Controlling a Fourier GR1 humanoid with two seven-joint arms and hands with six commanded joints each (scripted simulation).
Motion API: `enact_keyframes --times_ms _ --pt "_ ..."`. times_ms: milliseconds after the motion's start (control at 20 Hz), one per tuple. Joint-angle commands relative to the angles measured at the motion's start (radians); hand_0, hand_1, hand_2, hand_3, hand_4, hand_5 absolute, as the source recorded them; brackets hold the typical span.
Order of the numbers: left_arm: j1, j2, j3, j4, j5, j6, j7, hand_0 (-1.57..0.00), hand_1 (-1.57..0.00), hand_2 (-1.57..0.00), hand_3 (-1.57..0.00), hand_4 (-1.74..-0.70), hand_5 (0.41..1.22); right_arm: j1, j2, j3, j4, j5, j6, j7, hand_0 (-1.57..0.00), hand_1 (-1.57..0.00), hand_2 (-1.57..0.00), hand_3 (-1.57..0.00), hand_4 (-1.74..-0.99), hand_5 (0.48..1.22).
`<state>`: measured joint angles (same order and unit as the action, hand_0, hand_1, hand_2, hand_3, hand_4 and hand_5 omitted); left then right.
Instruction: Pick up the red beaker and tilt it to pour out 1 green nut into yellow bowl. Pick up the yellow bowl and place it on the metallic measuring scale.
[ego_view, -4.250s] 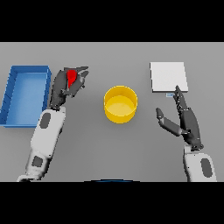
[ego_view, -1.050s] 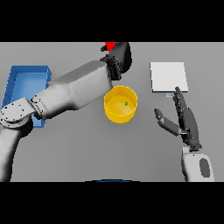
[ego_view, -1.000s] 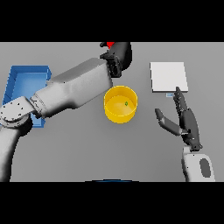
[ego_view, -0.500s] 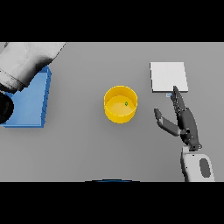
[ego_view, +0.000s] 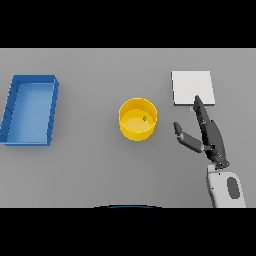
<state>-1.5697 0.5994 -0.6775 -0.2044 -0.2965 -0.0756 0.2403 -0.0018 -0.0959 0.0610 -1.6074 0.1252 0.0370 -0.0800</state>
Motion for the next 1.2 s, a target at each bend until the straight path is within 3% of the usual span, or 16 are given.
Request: enact_keyframes --times_ms 0,150,250,400,500,650,700,950,1050,1150 --pt "0.030 0.019 0.012 0.004 0.026 0.026 0.015 -1.57 -1.57 -1.57 -1.41 -1.73 1.221 0.000 0.004 0.002 0.005 0.000 -0.001 0.001 0.00 0.00 0.00 0.00 -1.286 0.649" --pt "0.129 0.042 0.029 -0.005 0.103 0.084 0.072 -1.57 -1.57 -1.57 -1.47 -1.73 1.221 -0.012 0.007 -0.004 0.014 -0.023 0.012 0.020 0.00 0.00 0.00 0.00 -1.275 0.656" --pt "0.205 0.047 0.060 -0.024 0.182 0.110 0.119 -1.57 -1.57 -1.57 -1.50 -1.74 1.221 -0.005 0.003 0.002 0.012 -0.013 0.013 -0.003 0.00 0.00 0.00 0.00 -1.285 0.663" --pt "0.325 0.044 0.088 -0.073 0.283 0.168 0.160 -1.57 -1.57 -1.57 -1.42 -1.74 1.221 0.001 -0.004 0.005 0.016 -0.004 0.015 -0.008 0.00 0.00 0.00 0.00 -1.307 0.677" --pt "0.403 0.060 0.107 -0.122 0.345 0.207 0.175 -1.57 -1.57 -1.57 -1.47 -1.74 1.221 0.013 -0.002 0.013 0.021 0.008 0.013 -0.029 0.00 0.00 0.00 0.00 -1.306 0.688" --pt "0.508 0.099 0.093 -0.254 0.395 0.272 0.256 -1.57 -1.57 -1.57 -1.52 -1.74 1.221 0.000 -0.011 0.002 0.022 -0.002 0.016 -0.020 0.00 0.00 0.00 0.00 -1.304 0.707" --pt "0.555 0.123 0.081 -0.314 0.405 0.289 0.265 -1.57 -1.57 -1.57 -1.48 -1.74 1.221 0.017 -0.022 0.003 0.004 0.002 0.018 -0.044 0.00 0.00 0.00 0.00 -1.307 0.714" --pt "0.704 0.200 0.049 -0.566 0.466 0.399 0.344 -1.57 -1.57 -1.57 -1.34 -1.74 1.221 0.002 -0.010 0.014 0.021 0.026 0.002 -0.014 0.00 0.00 0.00 0.00 -1.327 0.724" --pt "0.748 0.220 0.033 -0.634 0.491 0.447 0.368 -1.57 -1.57 -1.57 -1.32 -1.74 1.146 0.013 -0.010 0.014 0.013 0.018 0.007 -0.028 0.00 0.00 0.00 0.00 -1.335 0.725" --pt "0.777 0.233 0.019 -0.686 0.523 0.463 0.367 -1.57 -1.57 -1.57 -1.41 -1.63 1.041 0.001 -0.017 0.004 0.017 0.013 0.004 -0.013 0.00 0.00 0.00 0.00 -1.332 0.729"
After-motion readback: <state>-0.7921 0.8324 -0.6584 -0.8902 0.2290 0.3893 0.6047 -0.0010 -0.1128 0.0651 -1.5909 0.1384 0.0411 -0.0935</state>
